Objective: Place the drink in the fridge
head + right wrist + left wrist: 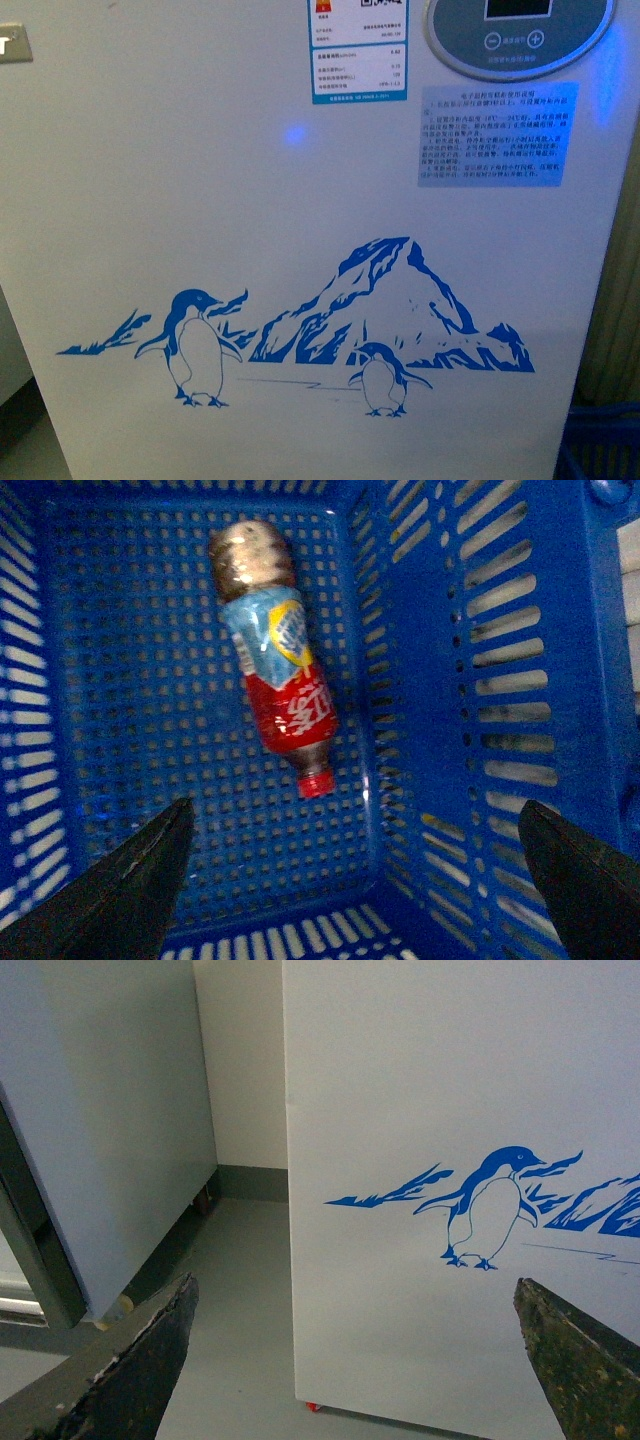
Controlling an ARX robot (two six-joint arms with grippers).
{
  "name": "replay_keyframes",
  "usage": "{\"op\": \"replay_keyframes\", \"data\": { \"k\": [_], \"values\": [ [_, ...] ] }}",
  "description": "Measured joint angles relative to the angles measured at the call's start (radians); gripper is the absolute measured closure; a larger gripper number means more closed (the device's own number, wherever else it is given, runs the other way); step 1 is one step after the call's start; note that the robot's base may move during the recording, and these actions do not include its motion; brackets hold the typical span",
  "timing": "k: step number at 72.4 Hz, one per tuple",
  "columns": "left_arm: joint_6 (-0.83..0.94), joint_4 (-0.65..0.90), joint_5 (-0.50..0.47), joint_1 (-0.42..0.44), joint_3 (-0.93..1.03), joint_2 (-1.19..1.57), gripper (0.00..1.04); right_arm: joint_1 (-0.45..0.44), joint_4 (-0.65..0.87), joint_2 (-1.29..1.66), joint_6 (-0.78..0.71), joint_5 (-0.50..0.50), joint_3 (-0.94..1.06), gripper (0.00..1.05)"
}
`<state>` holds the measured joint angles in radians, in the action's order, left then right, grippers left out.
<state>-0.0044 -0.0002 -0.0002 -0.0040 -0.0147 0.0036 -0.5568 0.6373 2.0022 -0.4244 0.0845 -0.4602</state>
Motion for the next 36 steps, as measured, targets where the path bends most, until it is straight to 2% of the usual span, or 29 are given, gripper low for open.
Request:
{"op": "replay_keyframes", "data": {
  "k": [10, 29, 36],
  "values": [
    [0.000, 0.000, 0.000, 0.000, 0.000, 0.000, 0.08, -0.007, 0.090, 0.257, -0.042, 0.028, -0.125, 0.08],
    [0.000, 0.000, 0.000, 0.000, 0.000, 0.000, 0.08, 0.030, 0.151, 0.579, -0.037, 0.092, -0.351, 0.08],
    [0.000, 0.000, 0.000, 0.000, 0.000, 0.000, 0.08, 0.043, 0.132, 0.664, -0.009, 0.109, -0.433, 0.08]
  ]
}}
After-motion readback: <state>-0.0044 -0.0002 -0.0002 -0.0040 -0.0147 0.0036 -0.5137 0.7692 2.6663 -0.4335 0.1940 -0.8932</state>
